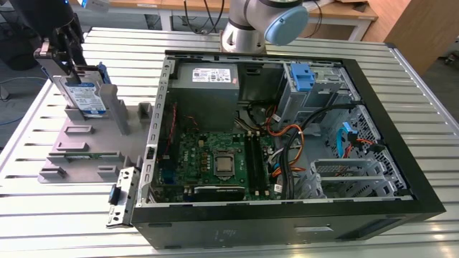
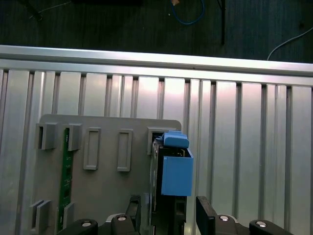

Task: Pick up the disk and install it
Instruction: 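Pick up the disk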

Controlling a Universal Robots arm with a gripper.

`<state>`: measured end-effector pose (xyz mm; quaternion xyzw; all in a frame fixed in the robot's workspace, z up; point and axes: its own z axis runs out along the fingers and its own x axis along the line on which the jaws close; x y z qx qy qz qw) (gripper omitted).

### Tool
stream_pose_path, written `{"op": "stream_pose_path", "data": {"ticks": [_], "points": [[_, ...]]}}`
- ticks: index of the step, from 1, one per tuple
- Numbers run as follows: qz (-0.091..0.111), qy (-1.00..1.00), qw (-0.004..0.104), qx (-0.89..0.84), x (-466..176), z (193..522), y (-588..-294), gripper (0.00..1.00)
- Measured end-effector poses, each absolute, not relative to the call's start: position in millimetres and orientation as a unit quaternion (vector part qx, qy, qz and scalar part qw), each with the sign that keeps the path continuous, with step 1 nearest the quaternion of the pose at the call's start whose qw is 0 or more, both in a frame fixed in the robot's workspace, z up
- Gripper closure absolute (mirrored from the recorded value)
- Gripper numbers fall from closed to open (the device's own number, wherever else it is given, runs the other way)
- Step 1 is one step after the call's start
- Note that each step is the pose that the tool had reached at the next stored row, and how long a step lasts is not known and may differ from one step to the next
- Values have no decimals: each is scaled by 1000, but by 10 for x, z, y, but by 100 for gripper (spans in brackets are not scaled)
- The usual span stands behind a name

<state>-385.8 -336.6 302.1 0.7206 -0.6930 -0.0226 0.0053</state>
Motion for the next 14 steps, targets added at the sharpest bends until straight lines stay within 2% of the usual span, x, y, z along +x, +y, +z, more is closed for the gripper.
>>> {"op": "stream_pose_path", "data": {"ticks": [5, 6, 10, 11, 12, 14], "points": [[-23, -693, 5, 721, -3858, 3022, -3366, 45], [-23, -693, 5, 721, -3858, 3023, -3366, 52], [-23, -693, 5, 721, -3858, 3024, -3366, 52], [-23, -693, 5, 721, -3858, 3025, -3366, 53], [-23, -693, 5, 721, -3858, 3025, -3366, 60], [-23, -693, 5, 721, -3858, 3026, -3366, 60]]}}
